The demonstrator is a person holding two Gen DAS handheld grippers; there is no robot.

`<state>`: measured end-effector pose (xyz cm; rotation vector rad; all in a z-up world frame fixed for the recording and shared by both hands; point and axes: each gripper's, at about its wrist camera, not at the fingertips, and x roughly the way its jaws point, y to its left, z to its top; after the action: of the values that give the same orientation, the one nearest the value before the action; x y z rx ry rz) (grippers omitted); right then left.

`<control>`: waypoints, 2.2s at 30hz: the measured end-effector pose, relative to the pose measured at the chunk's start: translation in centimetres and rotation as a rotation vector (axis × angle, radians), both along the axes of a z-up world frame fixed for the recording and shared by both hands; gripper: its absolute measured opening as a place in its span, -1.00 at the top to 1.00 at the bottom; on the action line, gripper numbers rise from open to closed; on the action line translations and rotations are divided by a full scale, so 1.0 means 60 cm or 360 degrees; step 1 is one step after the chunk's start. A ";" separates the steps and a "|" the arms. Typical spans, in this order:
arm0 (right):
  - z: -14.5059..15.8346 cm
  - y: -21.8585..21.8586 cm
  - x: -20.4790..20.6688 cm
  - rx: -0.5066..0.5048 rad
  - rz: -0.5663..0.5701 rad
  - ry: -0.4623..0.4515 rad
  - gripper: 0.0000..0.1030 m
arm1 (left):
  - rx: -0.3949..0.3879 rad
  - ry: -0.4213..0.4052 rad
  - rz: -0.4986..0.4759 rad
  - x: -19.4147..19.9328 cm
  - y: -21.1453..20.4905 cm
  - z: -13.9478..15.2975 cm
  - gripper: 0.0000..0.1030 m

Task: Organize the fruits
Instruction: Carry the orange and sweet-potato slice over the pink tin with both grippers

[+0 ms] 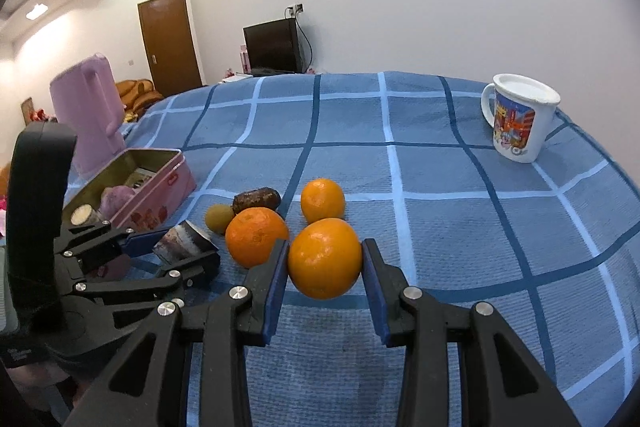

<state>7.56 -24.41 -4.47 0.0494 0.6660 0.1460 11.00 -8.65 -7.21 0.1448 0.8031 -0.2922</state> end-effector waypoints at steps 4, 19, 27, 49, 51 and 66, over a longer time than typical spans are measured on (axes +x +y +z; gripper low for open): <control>0.004 0.004 -0.009 0.0001 0.0021 -0.0045 0.25 | -0.0055 -0.0062 0.0018 -0.006 0.012 0.010 0.11; 0.015 0.011 -0.027 -0.0009 0.0061 -0.0146 0.26 | -0.0120 -0.0266 0.0077 -0.035 0.030 0.037 0.11; 0.020 0.011 -0.034 -0.0005 0.0067 -0.0187 0.26 | -0.0117 -0.0373 0.0090 -0.052 0.032 0.048 0.11; 0.033 0.020 -0.061 -0.0023 0.0117 -0.0325 0.26 | -0.0138 -0.0523 0.0110 -0.079 0.039 0.061 0.11; 0.034 0.020 -0.062 -0.0022 0.0124 -0.0338 0.26 | -0.0140 -0.0538 0.0110 -0.081 0.040 0.062 0.11; 0.039 0.024 -0.079 -0.0033 0.0147 -0.0419 0.26 | -0.0154 -0.0605 0.0122 -0.093 0.044 0.069 0.11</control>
<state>2.85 -22.94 -2.10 -0.0207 0.4067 0.2298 5.39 -6.02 -3.09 0.0748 0.4158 -0.2213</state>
